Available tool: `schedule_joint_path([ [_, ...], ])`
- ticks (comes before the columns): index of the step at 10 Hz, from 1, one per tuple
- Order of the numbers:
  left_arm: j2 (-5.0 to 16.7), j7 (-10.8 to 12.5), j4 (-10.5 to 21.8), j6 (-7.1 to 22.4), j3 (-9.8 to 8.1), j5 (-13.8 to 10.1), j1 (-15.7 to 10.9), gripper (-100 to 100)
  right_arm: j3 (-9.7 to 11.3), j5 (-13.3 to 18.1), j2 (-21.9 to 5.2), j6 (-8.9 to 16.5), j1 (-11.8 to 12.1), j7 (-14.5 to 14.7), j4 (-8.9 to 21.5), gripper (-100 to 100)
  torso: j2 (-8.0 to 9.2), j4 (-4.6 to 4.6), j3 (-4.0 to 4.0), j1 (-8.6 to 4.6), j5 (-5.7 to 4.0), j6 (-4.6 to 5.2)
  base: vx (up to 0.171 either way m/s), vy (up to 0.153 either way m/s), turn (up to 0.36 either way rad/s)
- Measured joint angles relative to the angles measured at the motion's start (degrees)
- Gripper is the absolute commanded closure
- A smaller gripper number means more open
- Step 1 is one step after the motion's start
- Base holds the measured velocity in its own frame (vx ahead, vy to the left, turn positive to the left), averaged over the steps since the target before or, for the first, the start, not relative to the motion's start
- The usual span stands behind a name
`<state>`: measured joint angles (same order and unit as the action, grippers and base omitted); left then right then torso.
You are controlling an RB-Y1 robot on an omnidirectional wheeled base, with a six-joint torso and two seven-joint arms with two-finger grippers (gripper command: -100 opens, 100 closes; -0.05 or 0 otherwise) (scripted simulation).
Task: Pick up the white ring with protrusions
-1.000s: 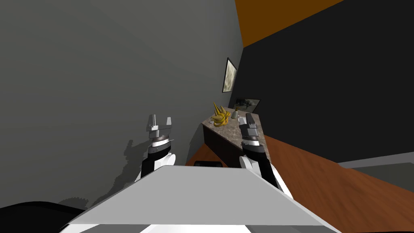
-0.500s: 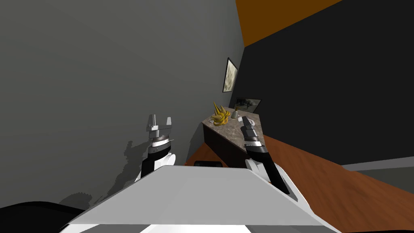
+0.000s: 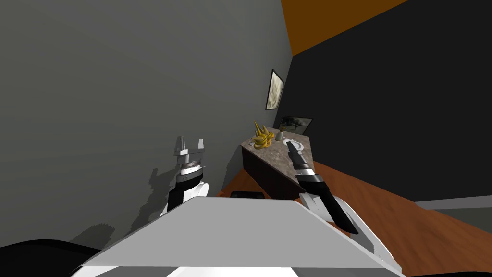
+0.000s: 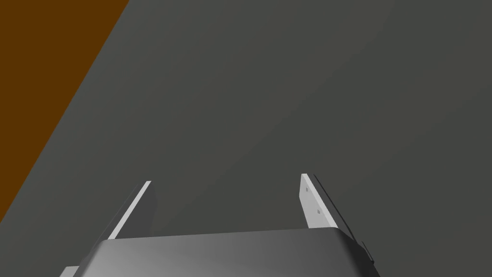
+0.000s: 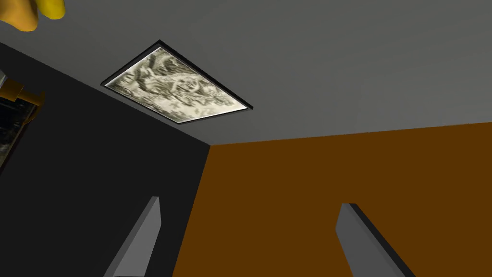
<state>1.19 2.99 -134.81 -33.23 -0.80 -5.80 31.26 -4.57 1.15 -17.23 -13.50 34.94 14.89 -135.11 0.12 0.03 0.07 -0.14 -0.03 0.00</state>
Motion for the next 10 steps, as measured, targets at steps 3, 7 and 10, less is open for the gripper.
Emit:
schedule_joint_path([
  [3,0.00,0.00,0.00,0.00,0.00,0.00,0.00,0,-2.39,-1.56,-4.19,3.62,1.03,2.14,0.50,-100,0.01,0.00,0.00,0.01,0.01,-0.01,-0.040,-0.025,0.092],
  [7,0.00,0.00,0.00,0.00,0.00,0.00,0.00,0,-4.88,-3.51,-9.44,9.17,3.15,6.26,1.36,-100,0.01,0.00,0.01,0.01,0.00,0.01,-0.039,-0.026,0.092],
  [10,0.00,0.00,0.00,0.00,0.00,0.00,0.00,0,-7.30,-5.75,-14.10,14.08,4.91,9.65,2.36,-100,0.01,0.00,0.01,-0.02,-0.01,0.01,-0.041,-0.030,0.160],
])
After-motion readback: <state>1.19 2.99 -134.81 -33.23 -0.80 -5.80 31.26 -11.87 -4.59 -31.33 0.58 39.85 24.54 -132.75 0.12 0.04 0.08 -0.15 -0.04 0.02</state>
